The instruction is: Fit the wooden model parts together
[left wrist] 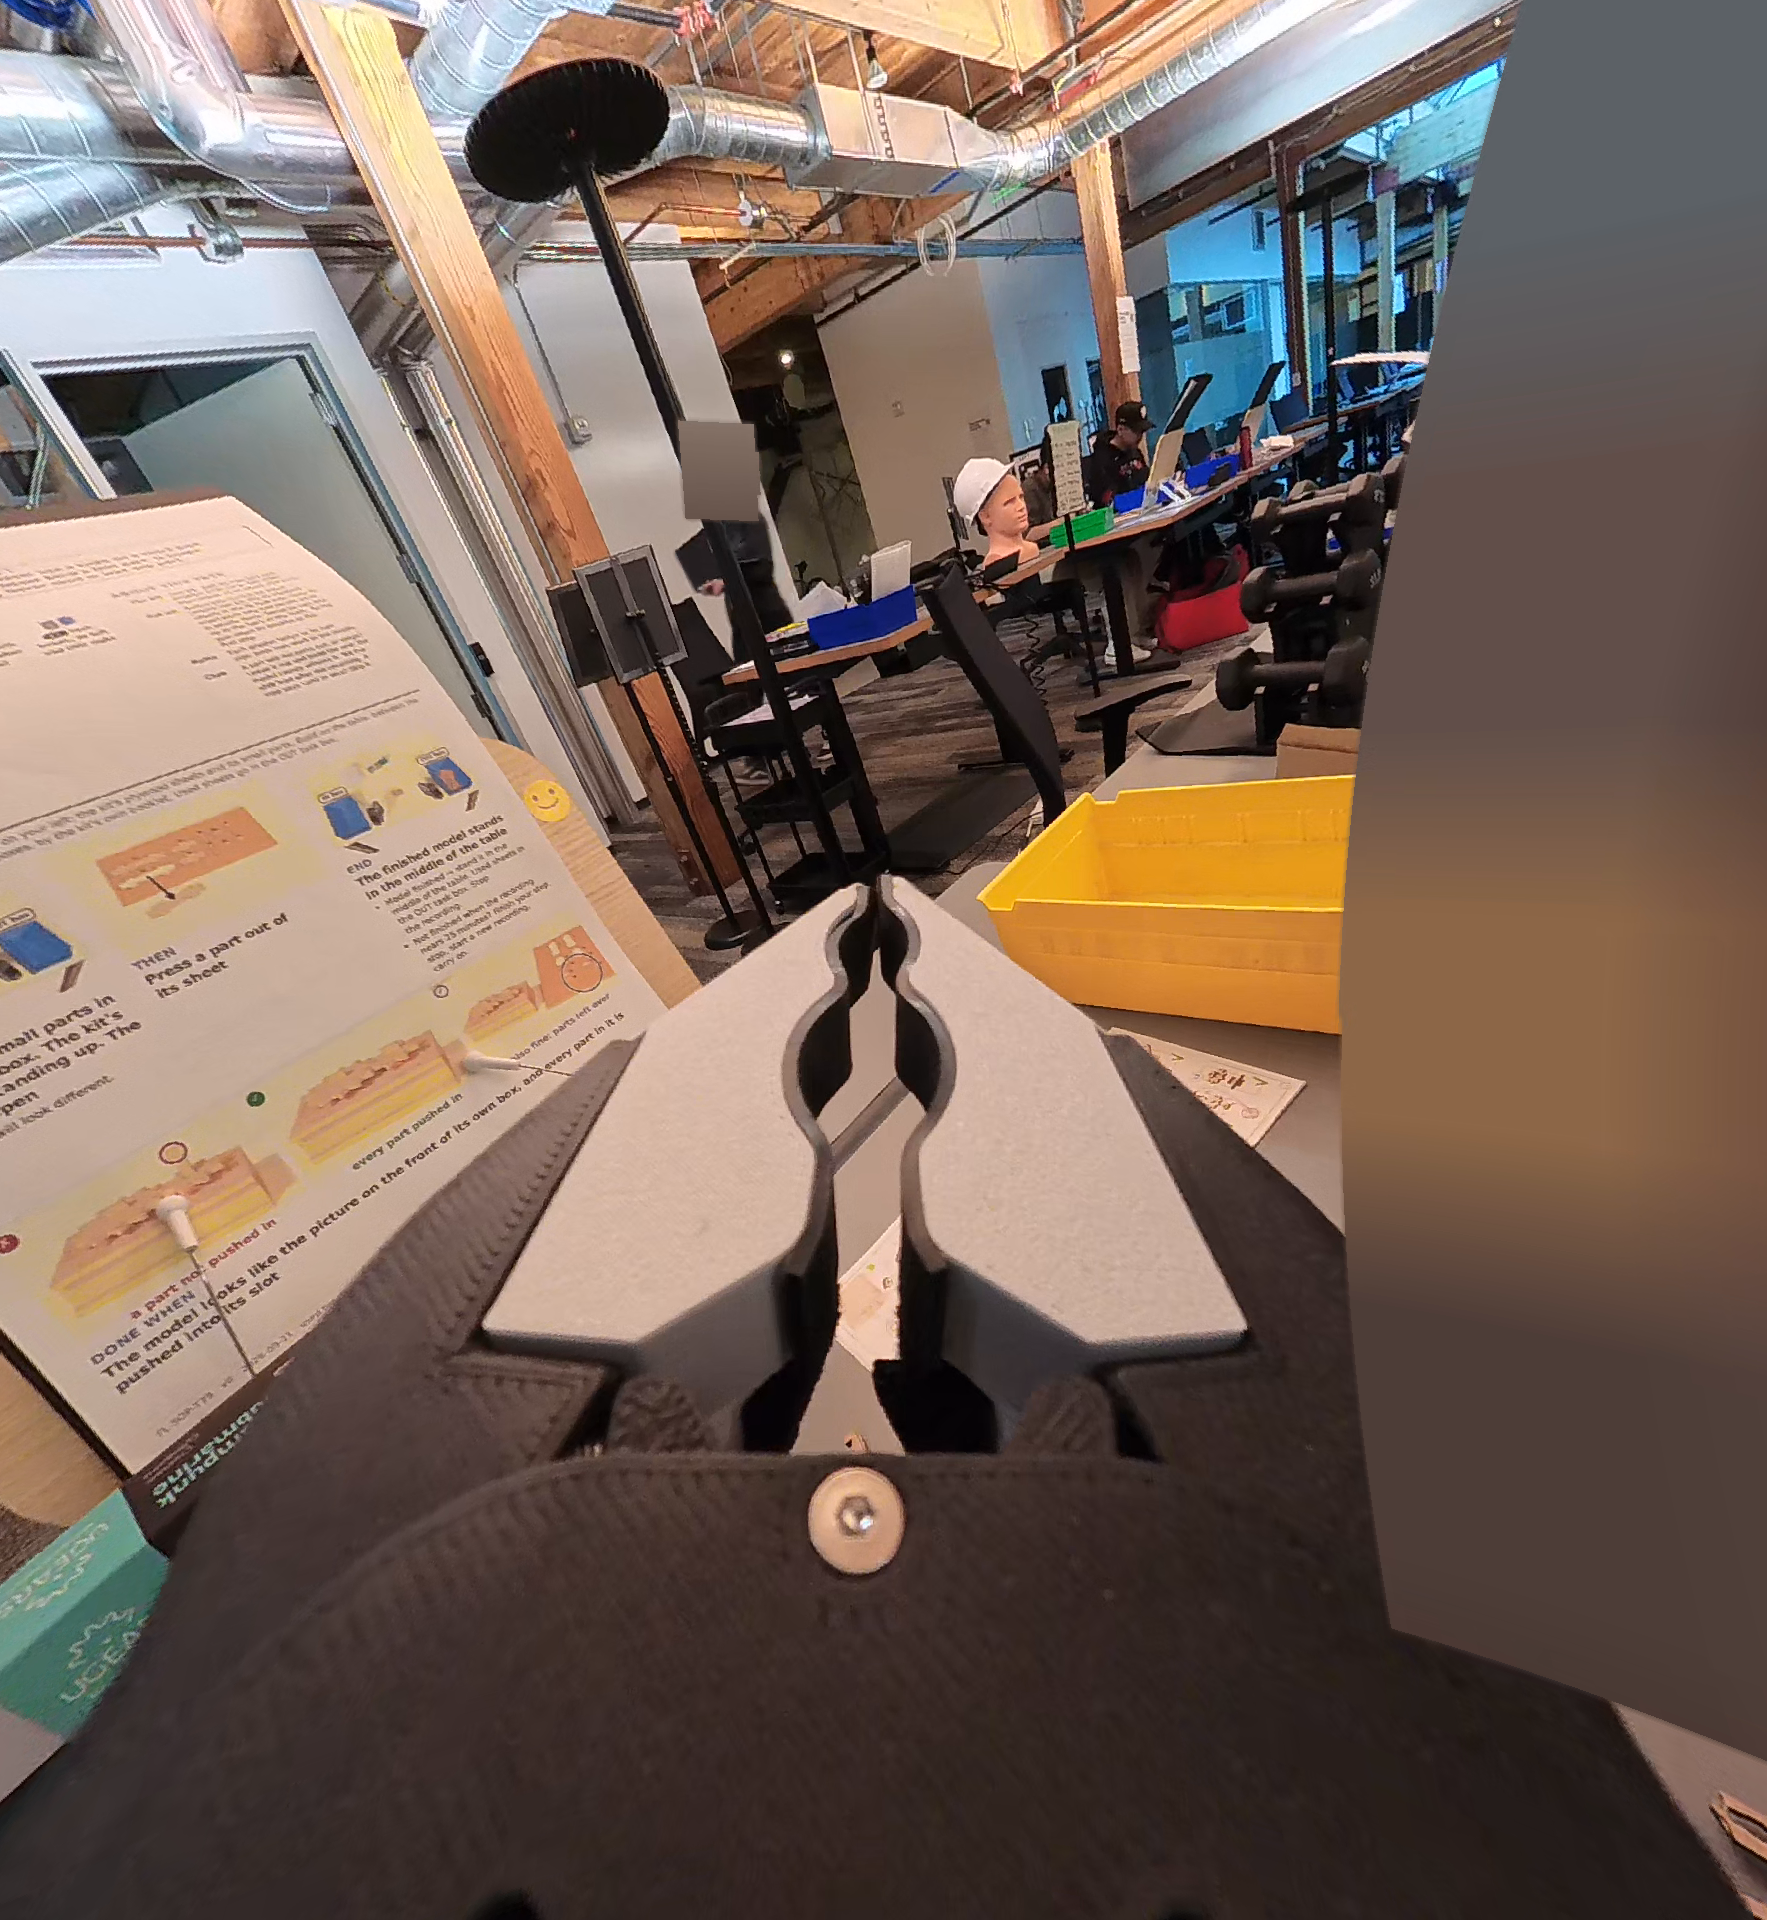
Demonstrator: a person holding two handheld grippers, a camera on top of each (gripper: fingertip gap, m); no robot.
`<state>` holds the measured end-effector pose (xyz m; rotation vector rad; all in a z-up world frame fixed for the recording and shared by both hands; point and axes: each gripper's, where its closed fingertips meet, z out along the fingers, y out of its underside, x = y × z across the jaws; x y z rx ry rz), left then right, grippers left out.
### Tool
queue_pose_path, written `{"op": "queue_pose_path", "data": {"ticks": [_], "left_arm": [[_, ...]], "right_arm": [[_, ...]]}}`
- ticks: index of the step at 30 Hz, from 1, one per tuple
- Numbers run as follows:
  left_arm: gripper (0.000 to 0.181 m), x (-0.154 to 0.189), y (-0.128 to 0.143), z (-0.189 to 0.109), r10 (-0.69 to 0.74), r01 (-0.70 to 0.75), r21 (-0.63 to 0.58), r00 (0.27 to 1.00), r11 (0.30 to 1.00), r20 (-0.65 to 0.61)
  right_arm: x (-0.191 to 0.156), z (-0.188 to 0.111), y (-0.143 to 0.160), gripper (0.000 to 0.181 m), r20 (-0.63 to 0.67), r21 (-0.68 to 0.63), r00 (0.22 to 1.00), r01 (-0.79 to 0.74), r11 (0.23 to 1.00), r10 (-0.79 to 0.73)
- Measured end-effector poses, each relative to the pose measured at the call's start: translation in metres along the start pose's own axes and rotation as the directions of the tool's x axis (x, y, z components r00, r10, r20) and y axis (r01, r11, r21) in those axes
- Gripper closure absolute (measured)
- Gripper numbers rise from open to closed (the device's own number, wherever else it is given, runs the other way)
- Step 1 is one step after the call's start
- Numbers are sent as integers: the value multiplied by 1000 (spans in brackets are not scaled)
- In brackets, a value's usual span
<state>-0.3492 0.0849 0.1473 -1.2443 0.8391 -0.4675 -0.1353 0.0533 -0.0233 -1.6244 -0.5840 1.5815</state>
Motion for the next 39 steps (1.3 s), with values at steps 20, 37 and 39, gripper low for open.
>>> {"op": "queue_pose_path", "data": {"ticks": [20,37,39], "left_arm": [[181,-16,-36,-36,-40,38,120,999,992,19],[181,-16,-38,-41,-38,37,123,999,992,2],[181,-15,-41,-44,-33,32,133,999,991,3]], "right_arm": [[102,146,80,161,-176,-689,596,494,531,-783],[105,132,76,147,-190,-698,588,482,529,-786],[102,97,56,147,-267,-687,523,485,541,-809]]}}
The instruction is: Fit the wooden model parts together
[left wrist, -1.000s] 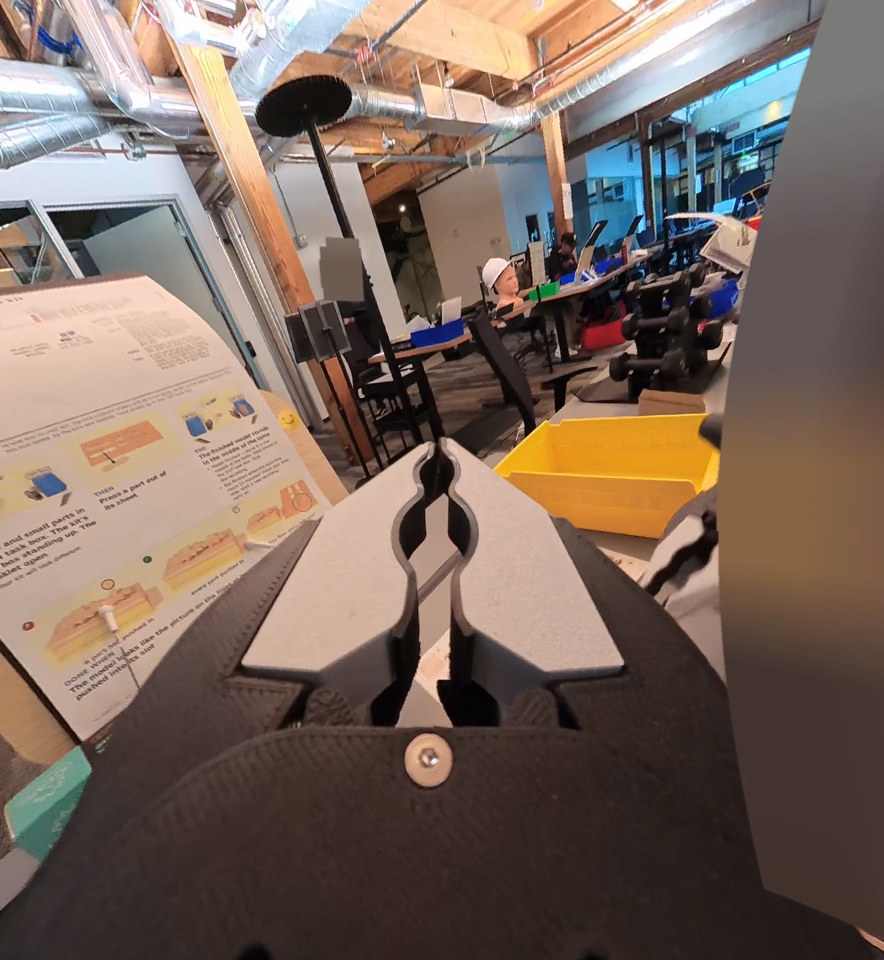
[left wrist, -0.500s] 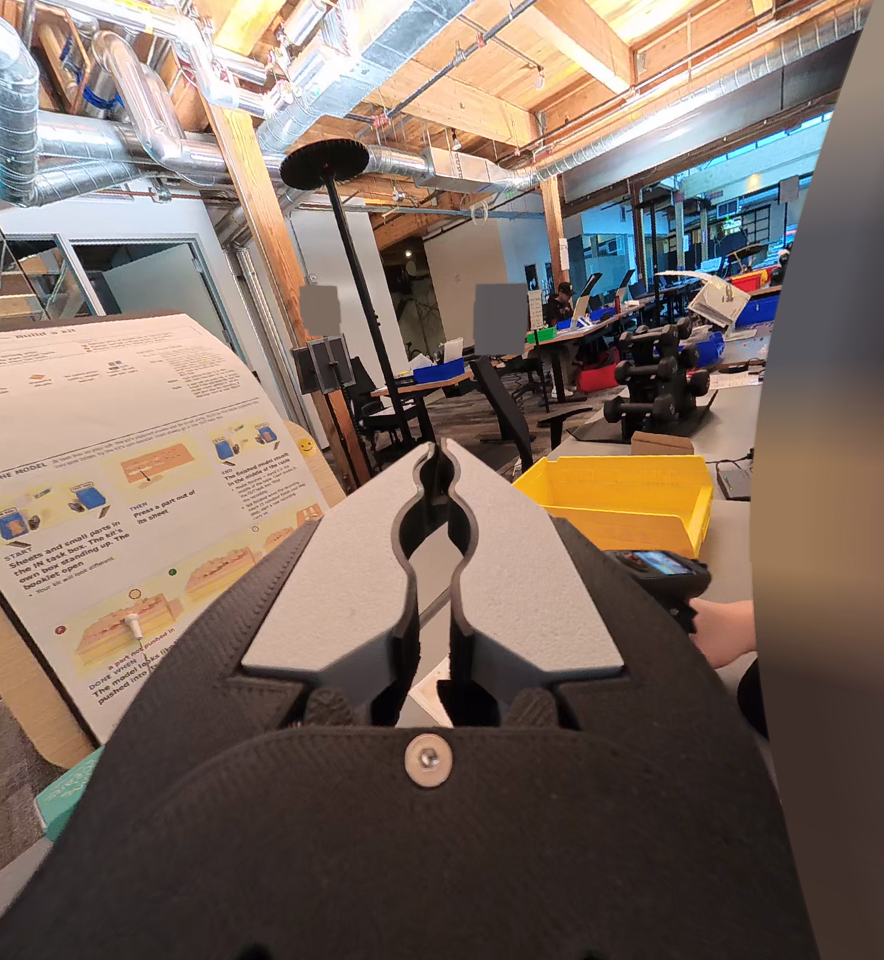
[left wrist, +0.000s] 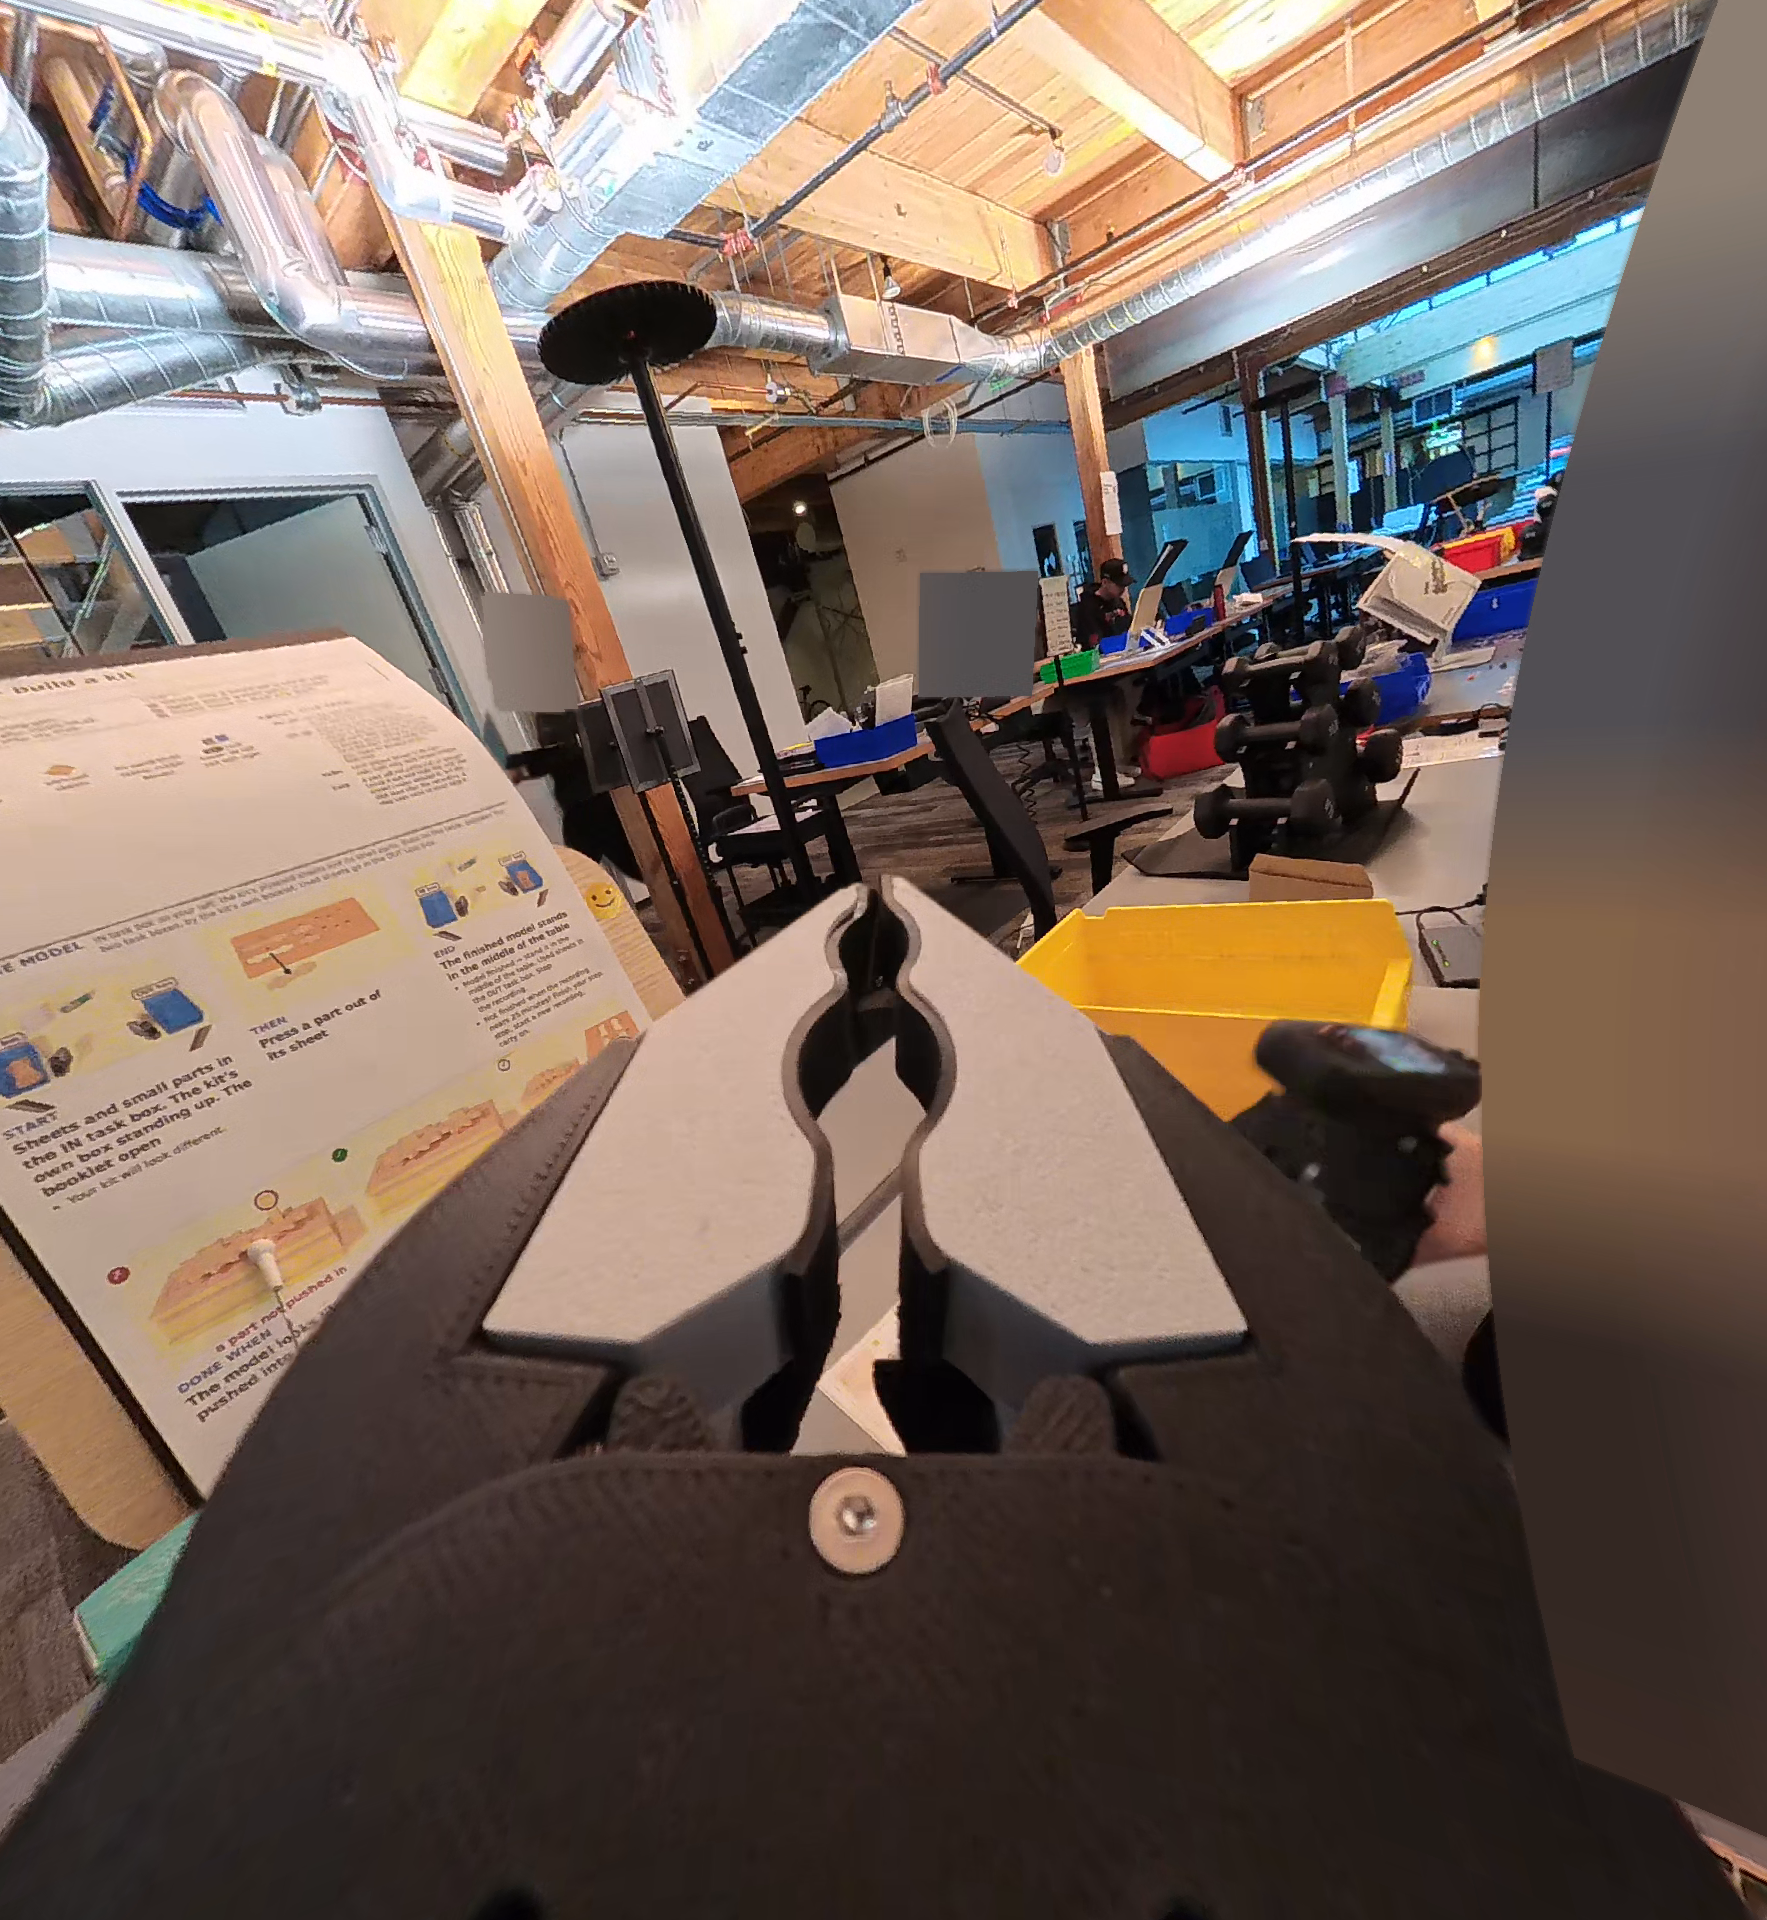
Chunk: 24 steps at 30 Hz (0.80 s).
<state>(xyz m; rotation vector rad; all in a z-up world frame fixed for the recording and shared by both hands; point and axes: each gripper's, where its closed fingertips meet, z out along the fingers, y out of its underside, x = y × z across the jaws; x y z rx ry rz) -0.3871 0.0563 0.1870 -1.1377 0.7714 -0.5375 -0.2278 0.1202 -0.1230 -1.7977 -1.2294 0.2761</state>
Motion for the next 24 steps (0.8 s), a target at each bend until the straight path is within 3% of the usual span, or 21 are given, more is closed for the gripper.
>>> {"op": "queue_pose_path", "data": {"ticks": [4,6,8,9,11,13,16,18,21,24], "left_arm": [[181,1,-5,-2,2,-2,15,1000,1000,3],[181,5,-5,-1,-8,8,15,1000,1000,-10],[181,10,-5,2,-26,26,16,999,1000,-29],[181,16,-6,2,-40,41,20,998,999,-52],[181,28,-11,2,-85,89,35,992,995,-96],[181,40,-14,0,-132,137,35,983,990,-127],[181,53,-5,-1,-154,153,-17,982,988,-106],[181,60,18,-3,-126,119,-100,990,988,-64],[181,59,75,-19,-38,55,-268,997,962,70],[176,56,128,-52,34,47,-416,982,908,186]], "right_arm": [[63,-78,33,145,-368,46,930,-7,999,23],[94,-123,35,137,-613,75,790,61,995,-2],[112,-160,20,144,-785,65,618,164,984,-52],[112,-166,14,144,-809,68,585,189,980,-57],[107,-163,12,157,-800,88,598,199,976,-49],[107,-161,16,157,-788,80,613,196,977,-59],[111,-179,11,157,-821,101,568,254,962,-64],[117,-195,9,156,-846,114,531,276,954,-53],[119,-209,7,158,-846,173,533,268,948,4],[110,-202,4,181,-809,211,588,272,939,11]]}}
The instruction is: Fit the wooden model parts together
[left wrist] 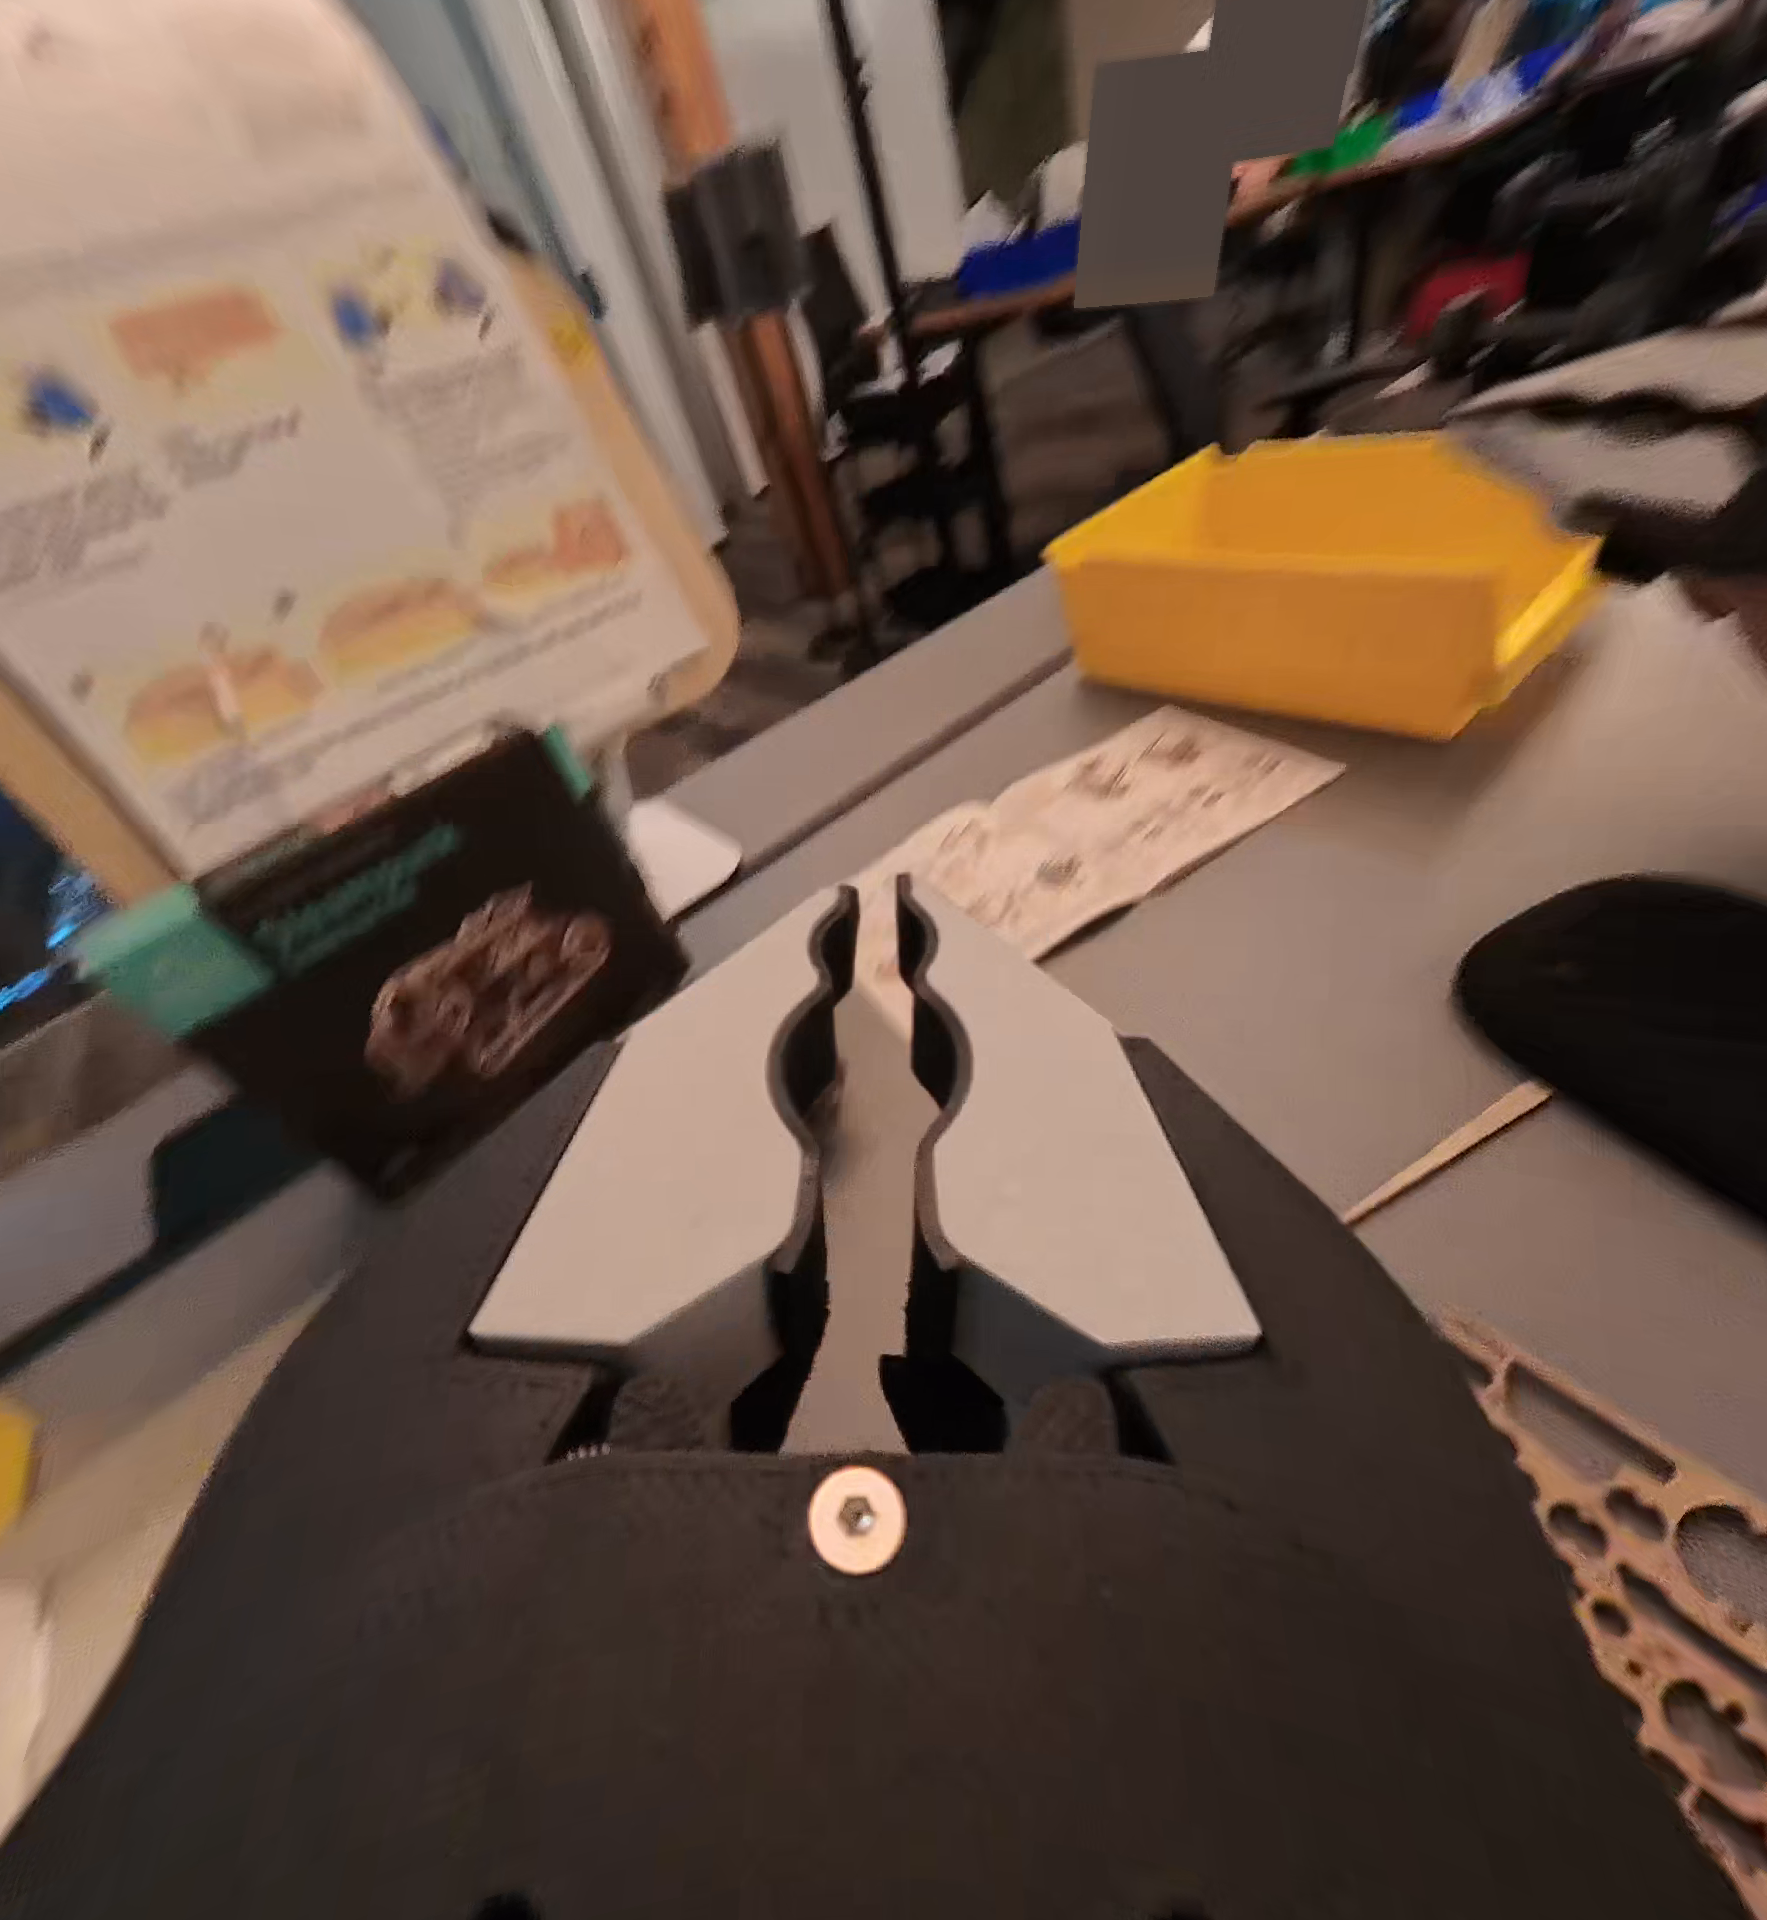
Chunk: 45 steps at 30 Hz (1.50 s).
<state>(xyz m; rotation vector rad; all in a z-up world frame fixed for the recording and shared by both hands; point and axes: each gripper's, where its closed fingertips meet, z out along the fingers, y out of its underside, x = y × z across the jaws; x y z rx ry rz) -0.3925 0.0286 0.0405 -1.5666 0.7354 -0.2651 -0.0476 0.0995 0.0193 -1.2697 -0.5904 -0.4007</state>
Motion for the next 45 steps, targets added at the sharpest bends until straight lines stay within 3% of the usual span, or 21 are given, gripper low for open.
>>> {"op": "queue_pose_path", "data": {"ticks": [3,6,9,12,14,16,19,21,22,24,27,29,32,37,45], "left_arm": [[158,-7,42,-18,-55,62,-71,993,995,101],[102,-15,65,-35,-179,195,-92,971,976,160],[73,-11,84,-43,-300,315,-148,947,937,119],[86,-7,91,-44,-335,342,-153,940,927,70],[114,0,92,-42,-310,309,-147,951,940,13],[129,1,94,-35,-280,276,-140,960,951,-7],[157,-8,96,-21,-216,217,-114,976,969,27],[170,-8,95,-9,-188,189,-106,982,976,14],[172,-10,92,-2,-182,183,-101,983,978,17],[181,-14,86,9,-158,159,-84,987,984,20],[181,-23,70,23,-109,110,-18,994,994,24],[181,-34,66,28,-61,59,26,996,998,68],[181,-34,79,29,-39,38,14,997,999,74],[148,-34,94,21,49,-43,-45,988,998,147],[155,-36,91,22,16,-15,-11,993,1000,114]], "right_arm": [[-19,3,-1,181,65,1,998,14,1000,-14],[-34,6,-1,180,107,-3,994,18,1000,-17],[-35,8,-2,155,92,-5,995,31,1000,-30],[-13,5,-13,109,-25,64,1000,13,998,-11],[5,-4,-26,89,-91,150,994,-52,987,66],[22,-14,-34,80,-131,244,980,-112,963,147],[32,-16,-26,78,-129,238,978,-131,962,165],[34,-17,-23,83,-121,233,977,-144,962,176],[35,-19,-23,99,-128,232,977,-137,963,170],[31,-21,-22,156,-130,213,984,-95,973,124],[22,-27,-30,181,-128,274,989,-42,961,80],[13,-27,-32,181,-97,319,992,-45,947,80],[0,-12,-14,181,-52,233,996,-59,971,73],[-4,-5,-5,181,-38,200,998,-49,979,58],[8,-9,1,177,-69,181,997,-29,983,42]]}}
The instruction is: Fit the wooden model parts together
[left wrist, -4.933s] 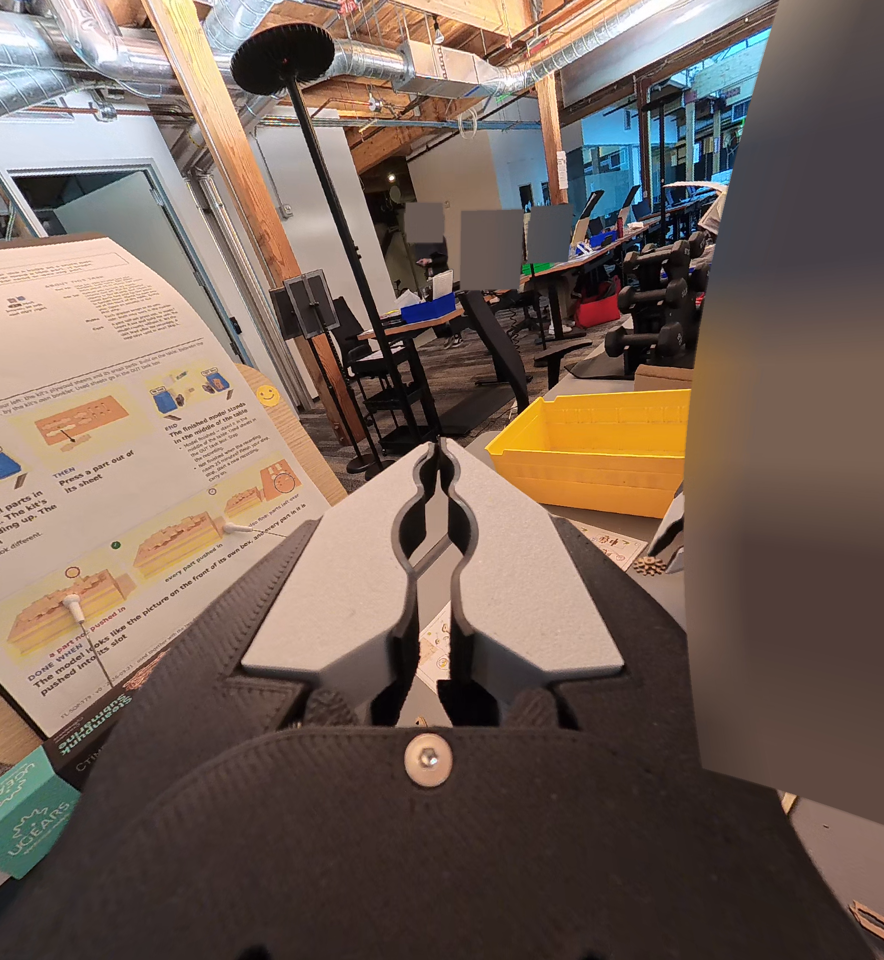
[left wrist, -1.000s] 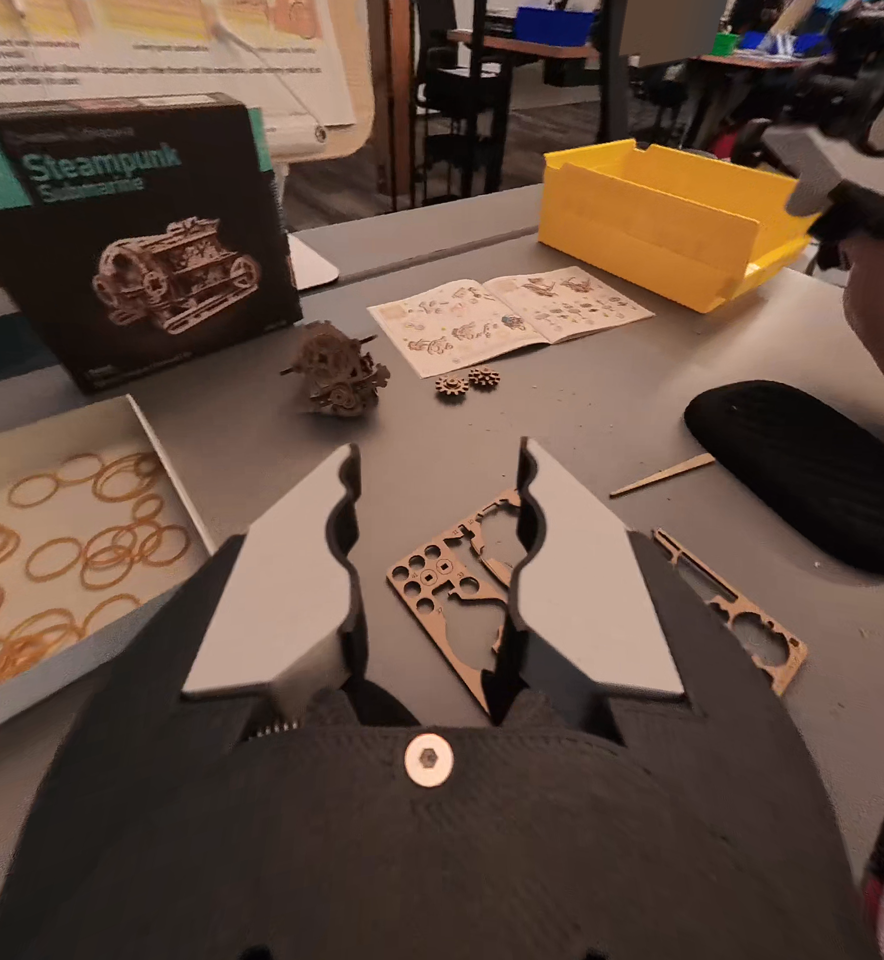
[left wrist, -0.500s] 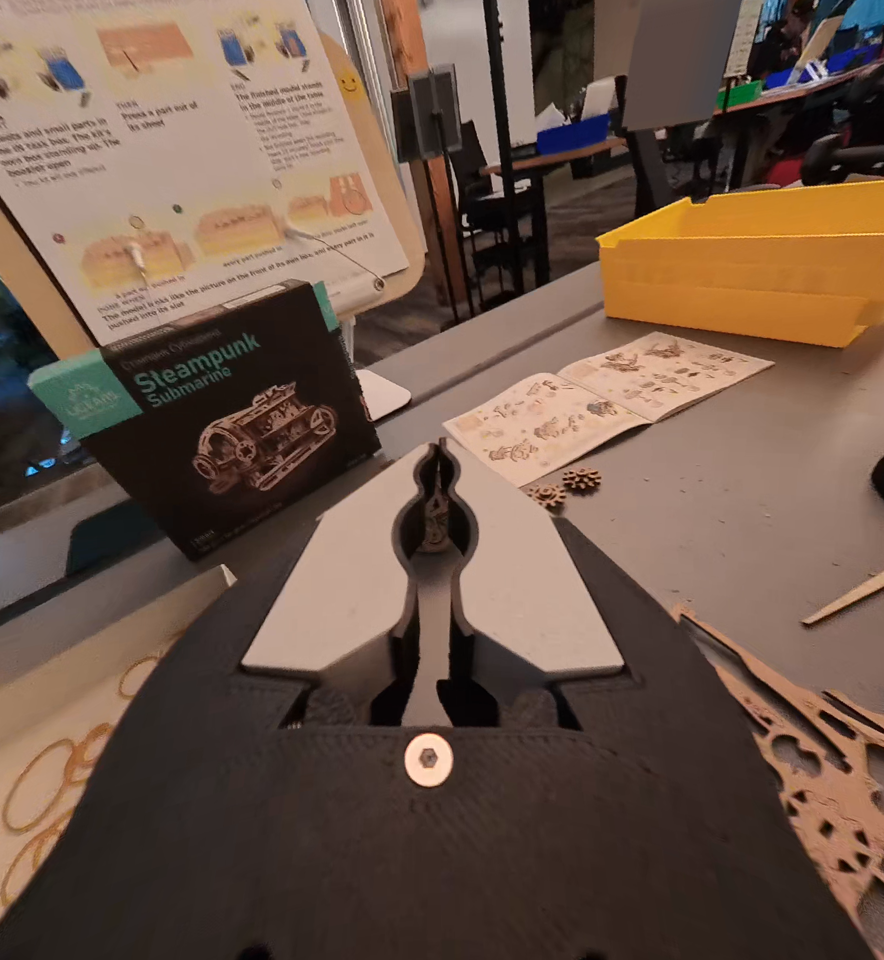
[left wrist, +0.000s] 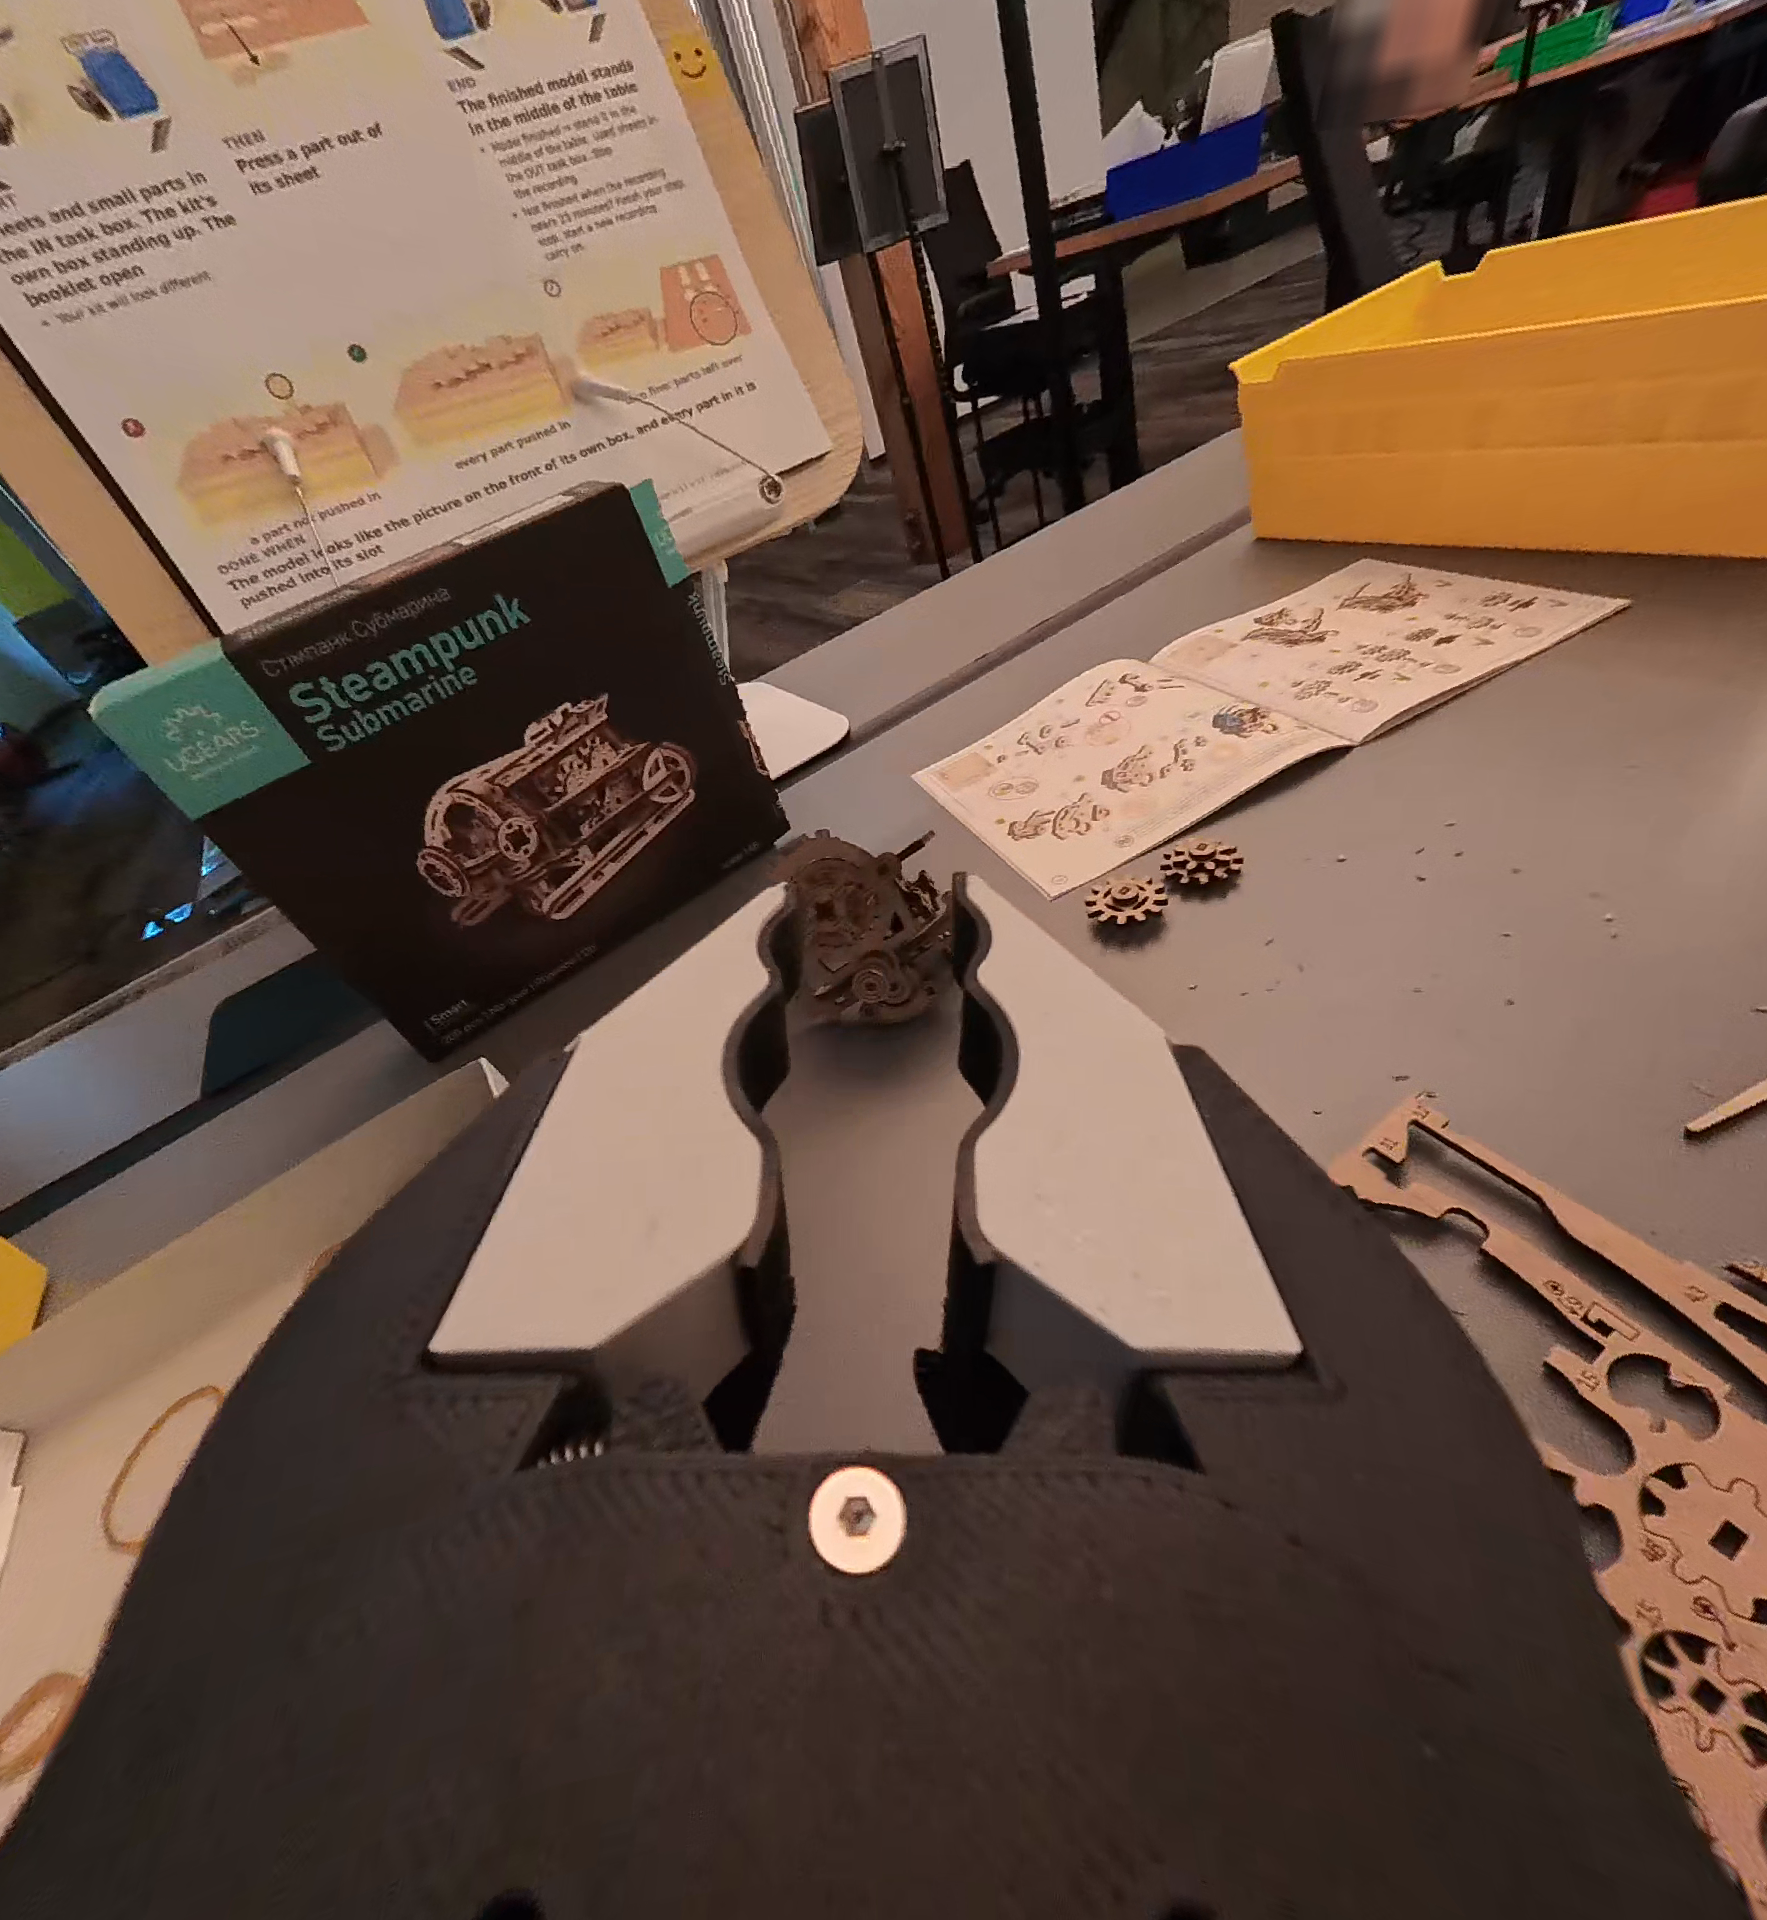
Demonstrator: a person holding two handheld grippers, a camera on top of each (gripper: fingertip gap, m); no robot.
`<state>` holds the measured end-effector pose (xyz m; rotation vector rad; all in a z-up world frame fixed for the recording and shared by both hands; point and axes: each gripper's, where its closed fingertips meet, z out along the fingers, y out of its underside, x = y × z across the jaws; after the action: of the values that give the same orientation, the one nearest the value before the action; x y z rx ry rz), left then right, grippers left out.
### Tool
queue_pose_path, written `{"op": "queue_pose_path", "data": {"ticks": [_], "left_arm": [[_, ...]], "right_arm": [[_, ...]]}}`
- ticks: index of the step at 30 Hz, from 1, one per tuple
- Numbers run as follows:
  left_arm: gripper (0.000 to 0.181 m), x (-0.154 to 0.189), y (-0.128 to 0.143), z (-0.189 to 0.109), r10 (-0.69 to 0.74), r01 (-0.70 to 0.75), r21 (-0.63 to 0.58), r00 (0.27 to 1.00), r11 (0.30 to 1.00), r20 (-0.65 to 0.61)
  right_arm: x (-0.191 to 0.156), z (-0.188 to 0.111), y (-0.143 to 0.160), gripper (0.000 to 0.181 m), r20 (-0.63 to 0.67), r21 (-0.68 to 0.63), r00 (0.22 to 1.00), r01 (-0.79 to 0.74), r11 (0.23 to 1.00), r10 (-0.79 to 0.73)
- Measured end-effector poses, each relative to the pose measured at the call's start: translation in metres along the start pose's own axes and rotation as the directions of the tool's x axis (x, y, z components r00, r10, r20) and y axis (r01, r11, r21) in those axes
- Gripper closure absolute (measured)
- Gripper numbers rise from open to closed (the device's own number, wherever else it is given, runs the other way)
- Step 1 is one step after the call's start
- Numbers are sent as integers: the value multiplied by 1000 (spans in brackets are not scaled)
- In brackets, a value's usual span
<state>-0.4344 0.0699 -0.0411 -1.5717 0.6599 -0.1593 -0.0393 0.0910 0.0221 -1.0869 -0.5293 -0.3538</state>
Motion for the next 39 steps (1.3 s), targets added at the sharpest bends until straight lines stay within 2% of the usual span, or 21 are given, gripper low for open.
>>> {"op": "queue_pose_path", "data": {"ticks": [6,12,15,17,19,21,24,26,31,34,35,39], "left_arm": [[159,5,-3,-4,57,-57,18,998,998,-37],[159,14,0,-4,67,-68,-8,994,998,-82],[159,28,15,-2,-17,-1,-108,985,994,-173],[157,43,22,-4,-145,96,-177,947,980,-288],[158,45,27,-7,-204,138,-214,922,967,-328],[152,35,37,-7,-167,98,-246,946,964,-277],[122,38,39,-8,-174,94,-265,938,960,-298],[118,36,45,-9,-151,65,-288,945,955,-290],[126,44,77,-14,15,-149,-392,946,908,-325],[131,58,95,-17,31,-222,-437,915,871,-403],[127,63,106,-20,28,-255,-465,897,847,-441],[144,70,106,-21,27,-275,-454,877,847,-480]], "right_arm": [[7,-2,-1,173,-22,-8,999,25,1000,-25],[-3,2,3,171,21,-28,999,44,999,-43],[-10,3,4,171,44,-34,997,70,997,-68],[-15,4,4,169,71,-39,995,75,996,-72],[-19,4,1,169,84,-33,993,91,995,-88],[-23,4,1,169,103,-33,990,105,994,-101],[-30,6,1,168,143,-39,988,70,997,-64],[-31,6,-4,168,166,-17,986,11,1000,-8],[-9,4,-3,168,114,-28,993,-36,999,39],[-1,4,1,168,98,-38,987,-122,992,125],[0,4,3,167,98,-47,985,-136,990,140],[-3,6,6,167,108,-65,986,-119,991,126]]}}
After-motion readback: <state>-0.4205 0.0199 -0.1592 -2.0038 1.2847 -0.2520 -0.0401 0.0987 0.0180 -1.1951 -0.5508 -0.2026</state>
